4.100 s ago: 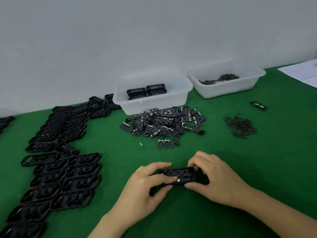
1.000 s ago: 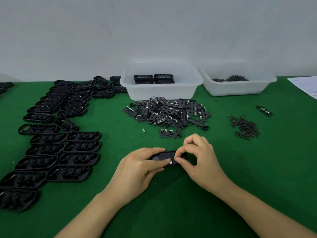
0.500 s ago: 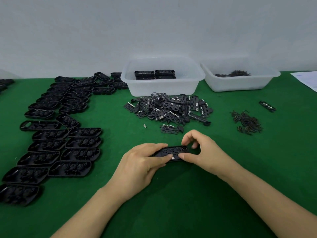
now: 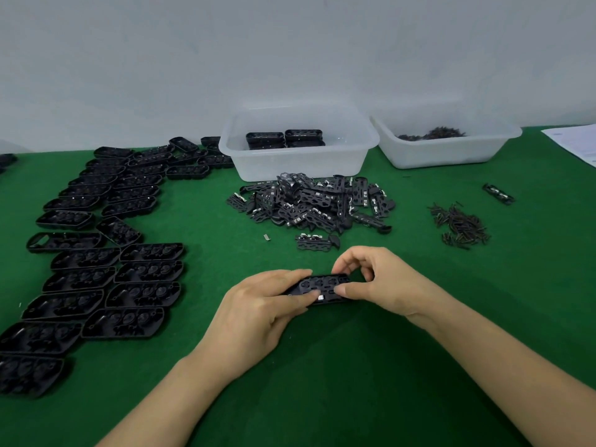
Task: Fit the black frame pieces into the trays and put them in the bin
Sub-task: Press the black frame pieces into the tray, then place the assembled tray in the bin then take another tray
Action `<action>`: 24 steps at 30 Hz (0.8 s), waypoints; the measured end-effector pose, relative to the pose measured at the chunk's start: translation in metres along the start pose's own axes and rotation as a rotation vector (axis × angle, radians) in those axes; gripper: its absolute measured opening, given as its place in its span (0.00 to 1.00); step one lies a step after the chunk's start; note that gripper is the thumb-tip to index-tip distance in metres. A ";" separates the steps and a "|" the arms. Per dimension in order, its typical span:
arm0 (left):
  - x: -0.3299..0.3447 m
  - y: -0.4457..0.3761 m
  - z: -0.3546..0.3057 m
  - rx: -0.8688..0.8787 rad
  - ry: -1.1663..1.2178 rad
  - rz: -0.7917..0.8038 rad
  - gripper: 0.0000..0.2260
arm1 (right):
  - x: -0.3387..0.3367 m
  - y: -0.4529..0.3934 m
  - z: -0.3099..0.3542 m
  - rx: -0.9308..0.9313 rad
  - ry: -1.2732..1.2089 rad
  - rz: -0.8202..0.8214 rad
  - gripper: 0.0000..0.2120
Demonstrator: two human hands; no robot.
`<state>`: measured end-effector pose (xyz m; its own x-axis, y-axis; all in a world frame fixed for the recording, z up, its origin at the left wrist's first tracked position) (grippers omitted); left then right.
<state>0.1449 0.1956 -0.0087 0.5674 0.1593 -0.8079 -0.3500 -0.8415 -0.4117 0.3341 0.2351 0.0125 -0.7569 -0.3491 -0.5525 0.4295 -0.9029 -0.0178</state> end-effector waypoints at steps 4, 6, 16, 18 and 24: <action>0.000 -0.001 0.000 0.007 -0.009 0.004 0.10 | 0.002 0.001 -0.002 -0.004 0.039 -0.007 0.08; 0.000 -0.001 0.000 0.007 -0.016 0.010 0.10 | 0.005 0.003 -0.004 -0.033 0.090 -0.039 0.08; -0.002 -0.003 0.003 -0.109 0.079 0.012 0.10 | 0.012 0.012 -0.006 -0.393 0.396 -0.113 0.17; -0.003 -0.005 0.005 -0.189 0.167 0.020 0.11 | 0.013 0.012 -0.004 -0.419 0.473 -0.127 0.18; -0.001 -0.010 0.013 -0.384 0.454 0.058 0.19 | 0.010 0.009 -0.004 -0.364 0.453 -0.123 0.19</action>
<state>0.1380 0.2106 -0.0091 0.8470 -0.0579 -0.5284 -0.1432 -0.9822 -0.1219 0.3324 0.2249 0.0033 -0.5604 -0.0328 -0.8276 0.5535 -0.7581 -0.3448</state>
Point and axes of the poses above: each hand's wrist, its own y-axis away from the middle knuckle, its own x-axis out of the palm, z = x × y, the point moved 2 cm from there along -y, towards the middle knuckle, and after that the axes turned 13 degrees about -x, right-handed, at the moved point
